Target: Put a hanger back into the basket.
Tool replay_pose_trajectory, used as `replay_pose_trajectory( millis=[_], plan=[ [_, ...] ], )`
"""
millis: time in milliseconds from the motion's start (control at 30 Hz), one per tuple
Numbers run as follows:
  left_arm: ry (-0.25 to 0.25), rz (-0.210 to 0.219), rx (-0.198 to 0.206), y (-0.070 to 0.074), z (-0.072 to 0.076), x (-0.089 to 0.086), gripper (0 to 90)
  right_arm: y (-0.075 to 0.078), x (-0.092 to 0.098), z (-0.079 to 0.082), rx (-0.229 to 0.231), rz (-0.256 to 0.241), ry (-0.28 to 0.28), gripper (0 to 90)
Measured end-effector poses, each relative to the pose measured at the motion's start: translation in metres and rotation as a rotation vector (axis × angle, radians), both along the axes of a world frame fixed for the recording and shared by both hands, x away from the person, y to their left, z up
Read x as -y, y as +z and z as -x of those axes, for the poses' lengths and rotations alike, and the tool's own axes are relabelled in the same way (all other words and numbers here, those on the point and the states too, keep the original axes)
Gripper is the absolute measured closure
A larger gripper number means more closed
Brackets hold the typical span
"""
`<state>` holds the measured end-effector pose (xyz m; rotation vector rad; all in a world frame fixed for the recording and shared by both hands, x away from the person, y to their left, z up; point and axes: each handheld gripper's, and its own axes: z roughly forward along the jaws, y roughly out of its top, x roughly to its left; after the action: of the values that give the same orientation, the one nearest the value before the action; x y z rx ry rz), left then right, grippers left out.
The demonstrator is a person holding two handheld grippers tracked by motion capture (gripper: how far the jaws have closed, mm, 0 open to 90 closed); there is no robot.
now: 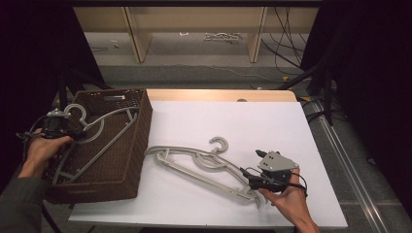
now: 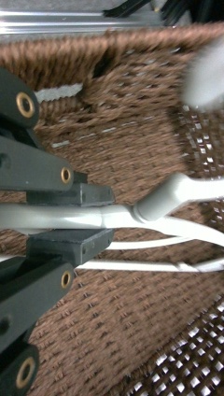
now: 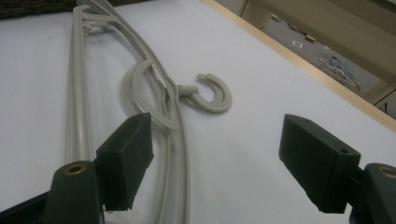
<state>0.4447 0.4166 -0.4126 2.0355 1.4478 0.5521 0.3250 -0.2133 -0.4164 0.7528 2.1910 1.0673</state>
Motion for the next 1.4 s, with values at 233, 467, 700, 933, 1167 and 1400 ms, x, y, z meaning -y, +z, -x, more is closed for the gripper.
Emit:
replay_pose_trajectory(
  millis=[233, 467, 700, 933, 1167, 1400],
  plan=[
    [0.043, -0.004, 0.050, 0.010, 0.007, -0.005, 71.6, -0.001, -0.001, 0.000, -0.002, 0.003, 0.004, 26.9],
    [0.006, 0.088, 0.197, 0.049, 0.028, 0.023, 56.0, -0.002, -0.001, 0.000, -0.005, 0.002, 0.002, 26.9],
    [-0.084, 0.212, 0.331, 0.082, 0.063, 0.085, 36.6, -0.002, -0.002, 0.001, -0.005, 0.004, 0.000, 26.9],
    [-0.255, 0.321, 0.424, 0.083, 0.096, 0.161, 31.8, -0.002, -0.002, 0.002, -0.009, -0.024, 0.005, 26.9],
    [-0.366, 0.382, 0.389, 0.059, 0.112, 0.216, 25.8, -0.002, -0.002, 0.001, -0.009, -0.049, 0.003, 25.6],
    [-0.444, 0.377, 0.355, 0.024, 0.129, 0.251, 20.8, -0.005, -0.001, 0.000, -0.037, -0.083, 0.010, 22.4]
  ],
)
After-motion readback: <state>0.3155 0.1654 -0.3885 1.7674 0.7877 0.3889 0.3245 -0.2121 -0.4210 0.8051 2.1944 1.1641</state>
